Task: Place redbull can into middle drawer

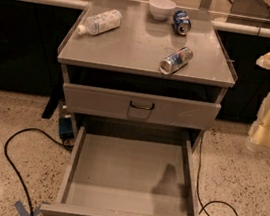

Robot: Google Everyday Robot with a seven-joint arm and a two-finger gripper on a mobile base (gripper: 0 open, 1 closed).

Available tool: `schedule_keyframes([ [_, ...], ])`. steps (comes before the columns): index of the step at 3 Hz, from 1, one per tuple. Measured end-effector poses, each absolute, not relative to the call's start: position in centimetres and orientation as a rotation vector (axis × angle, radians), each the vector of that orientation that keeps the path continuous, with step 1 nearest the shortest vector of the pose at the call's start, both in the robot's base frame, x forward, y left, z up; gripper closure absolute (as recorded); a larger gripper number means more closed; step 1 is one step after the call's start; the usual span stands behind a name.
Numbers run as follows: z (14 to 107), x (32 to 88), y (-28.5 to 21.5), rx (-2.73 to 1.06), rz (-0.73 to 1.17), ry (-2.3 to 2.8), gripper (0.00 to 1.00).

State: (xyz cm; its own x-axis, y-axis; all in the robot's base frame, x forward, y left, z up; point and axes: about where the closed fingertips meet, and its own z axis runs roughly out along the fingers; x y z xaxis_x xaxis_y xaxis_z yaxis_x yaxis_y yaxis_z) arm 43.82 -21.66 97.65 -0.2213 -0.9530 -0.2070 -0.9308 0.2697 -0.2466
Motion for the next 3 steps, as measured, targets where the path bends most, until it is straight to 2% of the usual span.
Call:
schedule_keyframes([
  [2, 97.5, 45.3, -21.5, -1.764, -0.123, 2.202, 0.00],
  [3, 96.9, 48.5, -21.0, -1.826, -0.170, 2.150, 0.00],
])
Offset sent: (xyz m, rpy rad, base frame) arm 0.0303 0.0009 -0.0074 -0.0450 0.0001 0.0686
